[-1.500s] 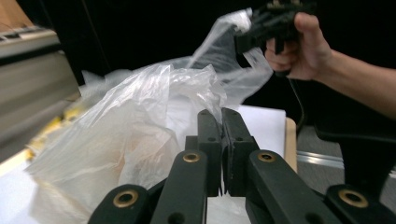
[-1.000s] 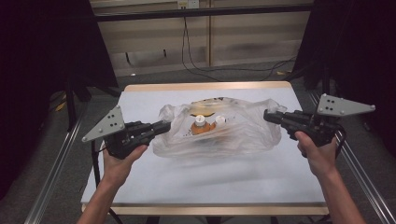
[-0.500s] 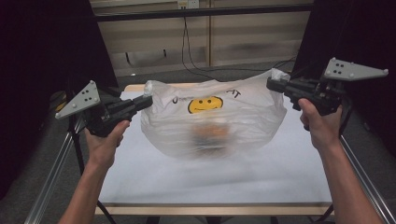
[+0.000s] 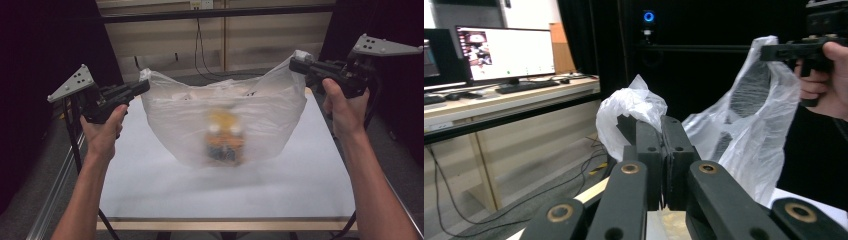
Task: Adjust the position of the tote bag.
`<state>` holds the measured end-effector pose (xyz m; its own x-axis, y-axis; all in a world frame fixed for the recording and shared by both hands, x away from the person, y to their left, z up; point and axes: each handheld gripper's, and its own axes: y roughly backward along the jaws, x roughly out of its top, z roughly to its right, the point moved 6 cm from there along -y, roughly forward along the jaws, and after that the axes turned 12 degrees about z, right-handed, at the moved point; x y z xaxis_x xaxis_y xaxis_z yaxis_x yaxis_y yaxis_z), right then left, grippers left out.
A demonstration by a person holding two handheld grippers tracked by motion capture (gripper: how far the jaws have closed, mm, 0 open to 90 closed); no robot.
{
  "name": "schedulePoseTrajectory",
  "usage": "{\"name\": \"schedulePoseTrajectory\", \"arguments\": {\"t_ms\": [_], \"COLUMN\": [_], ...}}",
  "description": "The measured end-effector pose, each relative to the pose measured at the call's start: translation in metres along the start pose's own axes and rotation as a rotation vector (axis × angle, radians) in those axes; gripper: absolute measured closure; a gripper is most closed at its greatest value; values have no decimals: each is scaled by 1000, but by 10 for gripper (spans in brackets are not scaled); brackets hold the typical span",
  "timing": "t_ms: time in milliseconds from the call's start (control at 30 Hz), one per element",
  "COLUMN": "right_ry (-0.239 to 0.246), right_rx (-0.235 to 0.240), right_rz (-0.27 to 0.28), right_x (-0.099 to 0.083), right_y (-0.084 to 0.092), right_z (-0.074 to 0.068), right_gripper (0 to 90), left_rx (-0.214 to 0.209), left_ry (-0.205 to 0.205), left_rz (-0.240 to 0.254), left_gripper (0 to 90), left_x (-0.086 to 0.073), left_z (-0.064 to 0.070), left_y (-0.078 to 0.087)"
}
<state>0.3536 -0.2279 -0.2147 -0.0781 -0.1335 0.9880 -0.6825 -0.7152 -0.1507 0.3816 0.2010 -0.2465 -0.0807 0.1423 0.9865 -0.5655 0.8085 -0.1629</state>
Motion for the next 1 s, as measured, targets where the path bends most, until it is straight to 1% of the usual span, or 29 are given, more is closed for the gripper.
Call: {"name": "schedulePoseTrajectory", "arguments": {"t_ms": [33, 67, 100, 133, 167, 200, 267, 300, 333, 400, 500, 567, 633, 700, 767, 800, 833, 867, 933, 1000], "right_ry": [1, -2, -3, -2, 5, 1, -38, -46, -47, -44, -46, -45, -45, -40, -48, -53, -58, -55, -67, -79], "right_rx": [-9, -20, -34, -56, -92, -108, -98, -94, -84, -76, -68, -65, -75, -88, -106, -106, -112, -117, -117, -113], "right_rz": [11, 15, 23, 19, 12, 15, 30, 13, -4, -32, -44, -46, -59, -78, -101, -105, -113, -125, -135, -150], "right_x": [2, 3, 3, 2, 1, -1, -5, -9, -13, -22, -29, -31, -36, -42, -50, -55, -59, -63, -71, -79], "right_y": [0, 0, 0, 1, 1, 1, 2, 1, -1, -2, -1, 2, 7, 12, 17, 19, 20, 21, 22, 21], "right_z": [2, 5, 8, 12, 16, 19, 22, 22, 21, 18, 14, 10, 8, 8, 8, 8, 8, 9, 11, 12], "right_gripper": [886, 886, 887, 888, 890, 891, 892, 892, 892, 892, 892, 893, 893, 894, 894, 894, 893, 894, 893, 893], "left_rx": [3, 32, 39, 40, 48, 48, 38, 30, 15, 11, 4, 1, 1, -4, -22, -30, -41, -39, -60, -79], "left_ry": [10, 22, 33, 57, 55, 59, 56, 47, 38, 37, 47, 47, 45, 58, 60, 61, 57, 59, 72, 65], "left_rz": [-2, -1, -7, -1, -5, 1, -13, -26, -43, -47, -55, -67, -78, -85, -97, -105, -112, -116, -114, -130], "left_gripper": [888, 888, 890, 891, 892, 892, 893, 893, 892, 892, 892, 892, 892, 892, 892, 892, 892, 892, 892, 892], "left_x": [-2, -3, -5, -7, -9, -10, -14, -16, -19, -24, -32, -39, -46, -53, -61, -65, -68, -71, -76, -81], "left_z": [-5, -9, -14, -17, -20, -21, -20, -19, -17, -13, -12, -11, -8, -6, -3, -1, 0, 1, 5, 10], "left_y": [0, 0, 1, 1, 2, 2, 2, 2, 2, 3, 4, 8, 14, 19, 22, 24, 24, 24, 23, 20]}}
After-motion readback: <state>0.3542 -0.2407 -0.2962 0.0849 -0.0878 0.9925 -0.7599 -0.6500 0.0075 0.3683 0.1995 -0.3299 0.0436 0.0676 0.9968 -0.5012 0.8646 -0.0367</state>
